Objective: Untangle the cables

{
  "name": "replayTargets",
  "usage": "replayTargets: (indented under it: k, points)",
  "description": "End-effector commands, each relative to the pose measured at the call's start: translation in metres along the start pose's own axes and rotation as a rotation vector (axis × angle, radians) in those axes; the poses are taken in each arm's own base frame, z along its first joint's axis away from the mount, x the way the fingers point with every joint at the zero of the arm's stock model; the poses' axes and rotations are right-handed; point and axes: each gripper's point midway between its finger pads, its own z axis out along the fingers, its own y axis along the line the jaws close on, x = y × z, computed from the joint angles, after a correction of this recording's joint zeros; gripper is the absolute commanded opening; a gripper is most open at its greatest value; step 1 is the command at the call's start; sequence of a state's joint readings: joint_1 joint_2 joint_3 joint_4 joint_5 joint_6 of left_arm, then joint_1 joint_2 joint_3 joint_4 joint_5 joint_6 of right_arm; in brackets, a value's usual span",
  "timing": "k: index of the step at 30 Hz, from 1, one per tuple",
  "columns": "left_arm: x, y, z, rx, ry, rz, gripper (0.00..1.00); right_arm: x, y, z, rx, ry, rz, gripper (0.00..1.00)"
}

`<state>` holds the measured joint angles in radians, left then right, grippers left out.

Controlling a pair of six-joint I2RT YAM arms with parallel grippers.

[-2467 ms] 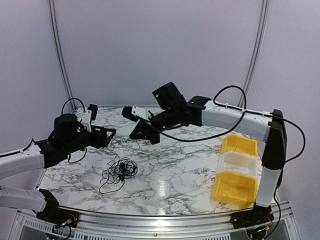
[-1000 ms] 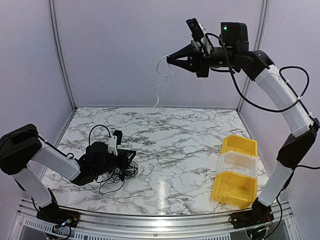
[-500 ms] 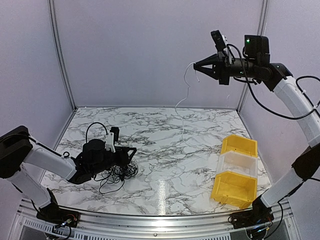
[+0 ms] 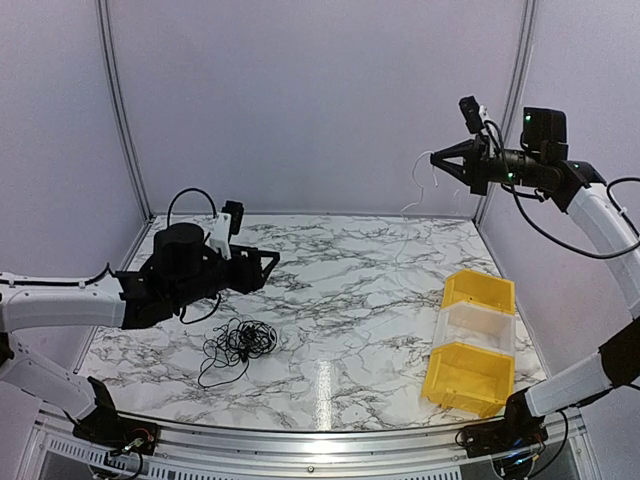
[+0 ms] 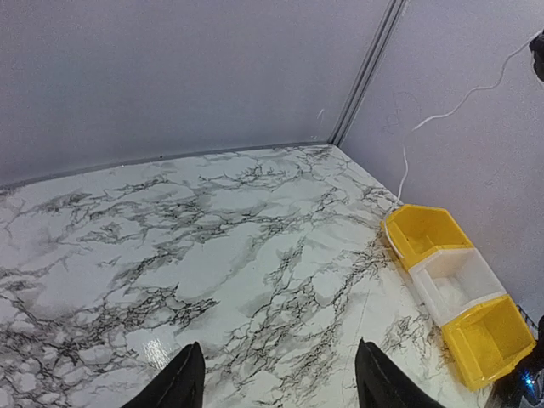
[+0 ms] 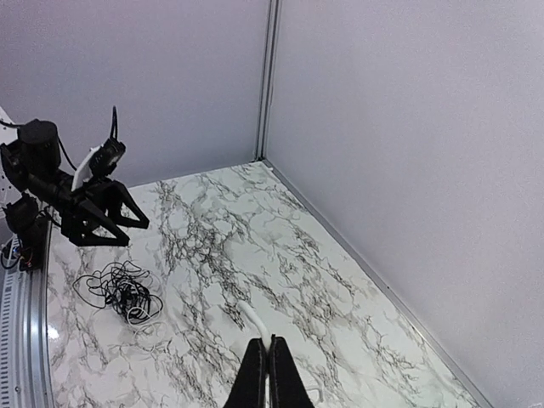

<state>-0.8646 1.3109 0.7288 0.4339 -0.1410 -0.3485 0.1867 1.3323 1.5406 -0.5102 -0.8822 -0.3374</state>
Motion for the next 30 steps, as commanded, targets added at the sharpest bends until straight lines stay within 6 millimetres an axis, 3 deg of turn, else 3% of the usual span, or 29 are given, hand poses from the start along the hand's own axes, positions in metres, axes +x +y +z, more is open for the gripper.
replayTargets:
  k: [1,7,13,17,23,26,30]
  points:
    - [-0.016,-0.002,-0.007,-0.063,0.123,0.164,0.64,0.016,-0.008,-0.016,0.105,0.054,-0.031,0.0]
    - [-0.046,-0.003,-0.001,-0.148,0.203,0.213,0.67,0.048,-0.036,-0.046,0.271,0.131,-0.036,0.0]
    - [-0.061,-0.022,0.005,-0.078,0.193,0.187,0.68,0.069,-0.05,-0.076,0.409,0.178,-0.045,0.0]
    - [-0.05,-0.016,0.011,-0.096,0.217,0.194,0.68,0.073,-0.056,-0.098,0.504,0.184,-0.046,0.0]
    - [-0.02,0.011,0.019,-0.195,0.259,0.27,0.69,0.068,-0.075,-0.135,0.653,0.174,-0.033,0.0]
    - [-0.007,0.018,0.02,-0.204,0.286,0.265,0.69,0.077,-0.081,-0.144,0.694,0.197,-0.017,0.0]
    - [-0.005,0.014,0.017,-0.165,0.293,0.216,0.71,0.09,-0.086,-0.159,0.753,0.22,0.009,0.0]
